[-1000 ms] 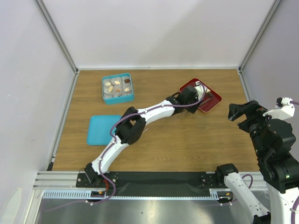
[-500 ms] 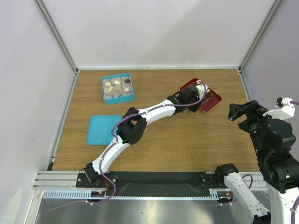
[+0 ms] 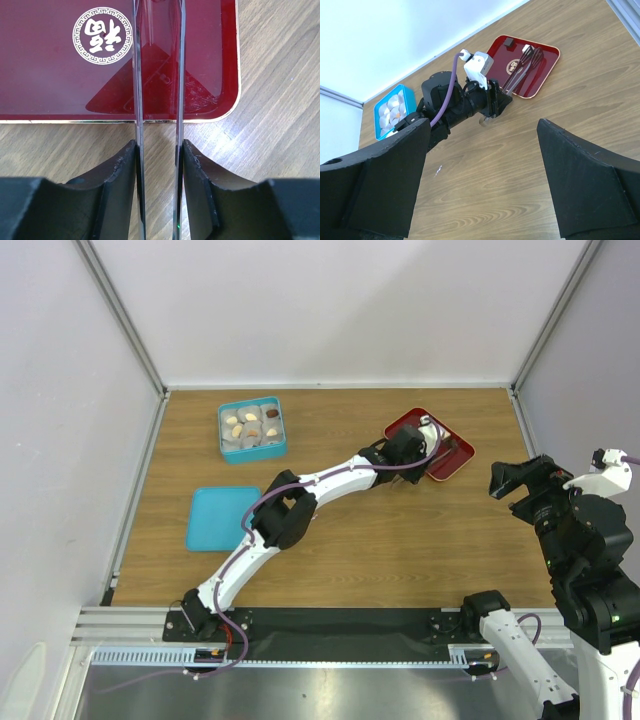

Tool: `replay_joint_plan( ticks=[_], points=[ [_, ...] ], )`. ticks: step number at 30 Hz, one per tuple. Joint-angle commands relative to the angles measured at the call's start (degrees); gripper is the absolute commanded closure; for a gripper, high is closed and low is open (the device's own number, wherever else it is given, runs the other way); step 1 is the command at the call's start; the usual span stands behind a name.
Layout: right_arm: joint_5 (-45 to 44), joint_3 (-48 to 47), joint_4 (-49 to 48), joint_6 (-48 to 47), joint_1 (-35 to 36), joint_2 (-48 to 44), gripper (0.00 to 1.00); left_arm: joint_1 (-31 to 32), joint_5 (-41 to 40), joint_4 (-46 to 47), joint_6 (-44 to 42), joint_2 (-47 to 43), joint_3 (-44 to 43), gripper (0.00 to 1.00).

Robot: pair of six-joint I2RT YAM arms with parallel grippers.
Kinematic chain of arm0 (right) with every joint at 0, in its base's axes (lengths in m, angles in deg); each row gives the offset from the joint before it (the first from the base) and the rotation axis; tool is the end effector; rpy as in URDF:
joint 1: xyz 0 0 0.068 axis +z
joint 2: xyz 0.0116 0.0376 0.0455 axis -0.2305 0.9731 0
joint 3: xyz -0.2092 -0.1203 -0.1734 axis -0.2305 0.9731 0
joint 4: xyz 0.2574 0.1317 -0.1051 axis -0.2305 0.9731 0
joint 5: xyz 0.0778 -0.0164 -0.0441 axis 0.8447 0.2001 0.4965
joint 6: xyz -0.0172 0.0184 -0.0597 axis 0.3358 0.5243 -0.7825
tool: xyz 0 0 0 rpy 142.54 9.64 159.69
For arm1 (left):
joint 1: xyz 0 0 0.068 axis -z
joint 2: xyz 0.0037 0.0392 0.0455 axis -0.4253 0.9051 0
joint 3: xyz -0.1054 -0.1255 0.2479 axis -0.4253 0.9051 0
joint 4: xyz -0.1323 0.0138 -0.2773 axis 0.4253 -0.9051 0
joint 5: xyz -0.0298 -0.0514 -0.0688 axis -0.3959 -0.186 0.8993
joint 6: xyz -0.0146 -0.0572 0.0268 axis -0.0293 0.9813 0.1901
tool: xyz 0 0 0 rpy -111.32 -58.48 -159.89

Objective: Pack the chocolate

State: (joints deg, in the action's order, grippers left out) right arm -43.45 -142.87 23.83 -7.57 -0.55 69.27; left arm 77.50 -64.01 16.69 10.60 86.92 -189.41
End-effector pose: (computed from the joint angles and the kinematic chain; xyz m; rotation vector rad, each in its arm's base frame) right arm 0.0777 0.0017 0.4860 0.4800 1.6852 0.2703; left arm 0.4015 -0.5202 0.1529 0.9085 2.0436 -0.5595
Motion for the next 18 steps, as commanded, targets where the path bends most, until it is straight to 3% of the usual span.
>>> replay_joint_plan(
  ticks=[1,10,18],
  points=[
    [-1.3,-0.9,-1.2,-1.2,0.2,-0.3,0.06,0.2,1.3,1.3,0.3,-0.3,-2.9,0.57],
    [-1.4,-0.9,-1.1,-1.2,0.1,-0.5,0.06,0.2,0.7,2.3,-0.2,-3.5,-1.4,0.58],
    [-1.2,-0.7,-1.3,-1.1,0.1,-0.5,0.06,0.2,-2.0,4.1,-0.6,-11.3,6.6,0.58]
  ],
)
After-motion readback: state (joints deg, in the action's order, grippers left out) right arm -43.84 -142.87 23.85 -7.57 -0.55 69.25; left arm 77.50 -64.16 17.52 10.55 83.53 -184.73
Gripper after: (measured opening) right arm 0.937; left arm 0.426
